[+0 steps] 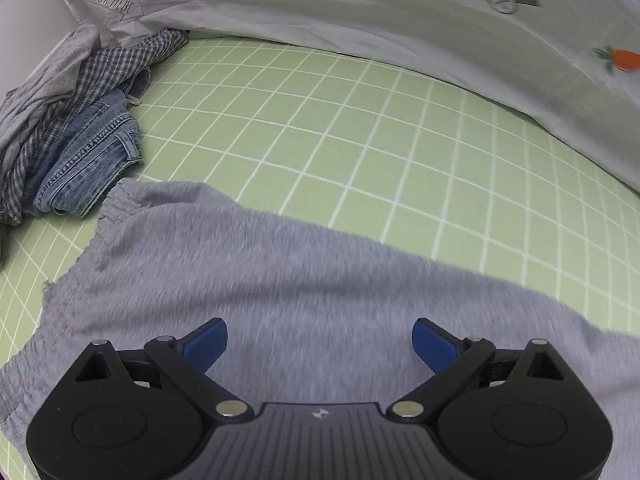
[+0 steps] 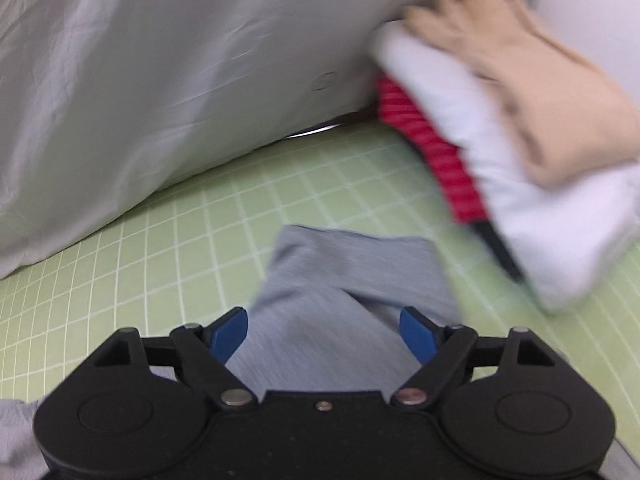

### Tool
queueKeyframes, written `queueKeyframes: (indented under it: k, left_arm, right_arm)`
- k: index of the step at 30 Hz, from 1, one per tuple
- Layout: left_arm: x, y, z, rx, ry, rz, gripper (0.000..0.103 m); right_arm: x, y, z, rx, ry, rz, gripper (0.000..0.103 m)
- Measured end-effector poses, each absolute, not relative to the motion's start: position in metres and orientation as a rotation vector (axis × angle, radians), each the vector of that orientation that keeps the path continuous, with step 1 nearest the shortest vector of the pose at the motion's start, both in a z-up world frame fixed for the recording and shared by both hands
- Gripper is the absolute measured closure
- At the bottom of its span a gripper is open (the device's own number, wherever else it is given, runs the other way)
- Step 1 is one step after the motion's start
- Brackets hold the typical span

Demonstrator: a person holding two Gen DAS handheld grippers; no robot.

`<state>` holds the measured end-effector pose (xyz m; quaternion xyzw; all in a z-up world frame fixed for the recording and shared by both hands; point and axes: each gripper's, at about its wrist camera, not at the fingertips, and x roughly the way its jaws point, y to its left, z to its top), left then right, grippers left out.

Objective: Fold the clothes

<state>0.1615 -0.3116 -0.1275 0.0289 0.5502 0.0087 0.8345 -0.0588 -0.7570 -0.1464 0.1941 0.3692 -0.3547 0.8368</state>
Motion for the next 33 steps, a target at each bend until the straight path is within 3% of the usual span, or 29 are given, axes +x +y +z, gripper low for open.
queueKeyframes:
  k: [8,9,10,11,12,13,14,15,16,17,18,25,27,28,29,30,31,33]
  left_arm:
    - [0.191,-0.314,-0.145,-0.022,1.205,0.061,0.005]
    - [0.192,-0.314,-0.147,-0.032,1.207,0.064,0.008]
    - [0.192,-0.313,-0.148,-0.043,1.201,0.062,0.011]
    - [0.191,-0.313,-0.148,-0.040,1.185,0.070,0.018]
    - [0.191,-0.313,-0.148,-0.036,1.169,0.077,0.025]
    - [0.191,-0.313,-0.146,-0.026,1.149,0.076,0.031]
    - [0.190,-0.314,-0.145,-0.016,1.129,0.074,0.046]
    - [0.190,-0.314,-0.143,-0.006,1.110,0.073,0.057]
    - [0.191,-0.313,-0.141,0.002,1.091,0.071,0.085]
    - [0.194,-0.310,-0.138,-0.001,1.078,0.071,0.101]
    - [0.198,-0.307,-0.136,-0.003,1.064,0.071,0.102]
    - [0.221,-0.276,-0.104,-0.013,0.904,0.154,0.102]
    - [0.229,-0.264,-0.098,-0.037,0.880,0.208,0.097]
    - [0.229,-0.263,-0.097,-0.042,0.878,0.220,0.090]
    - [0.229,-0.262,-0.097,-0.046,0.875,0.232,0.067]
    - [0.230,-0.261,-0.096,-0.050,0.873,0.243,0.042]
    - [0.230,-0.260,-0.096,-0.055,0.871,0.255,0.032]
    - [0.224,-0.263,-0.096,-0.050,0.870,0.237,0.027]
  right_arm:
    - [0.001,-0.784,-0.174,0.391,0.847,-0.774,0.019]
    - [0.003,-0.786,-0.176,0.390,0.855,-0.791,0.020]
    - [0.003,-0.789,-0.178,0.400,0.862,-0.786,0.028]
    - [0.003,-0.791,-0.180,0.409,0.868,-0.781,0.046]
    - [0.002,-0.792,-0.181,0.411,0.870,-0.780,0.052]
    - [0.001,-0.792,-0.180,0.394,0.867,-0.780,0.071]
    - [0.001,-0.793,-0.179,0.380,0.867,-0.768,0.096]
    - [0.001,-0.793,-0.177,0.366,0.861,-0.764,0.101]
    - [0.001,-0.793,-0.173,0.348,0.852,-0.761,0.101]
    - [0.001,-0.793,-0.167,0.320,0.832,-0.764,0.101]
    - [0.002,-0.794,-0.160,0.294,0.810,-0.768,0.101]
    - [0.028,-0.818,-0.090,0.212,0.529,-0.781,0.100]
    - [0.037,-0.825,-0.075,0.216,0.465,-0.740,0.079]
    - [0.041,-0.825,-0.071,0.212,0.461,-0.731,0.041]
    - [0.042,-0.823,-0.070,0.202,0.458,-0.737,0.018]
    - [0.039,-0.820,-0.072,0.194,0.454,-0.747,0.015]
    - [0.035,-0.817,-0.075,0.192,0.456,-0.755,0.015]
    - [0.024,-0.816,-0.093,0.241,0.515,-0.760,0.015]
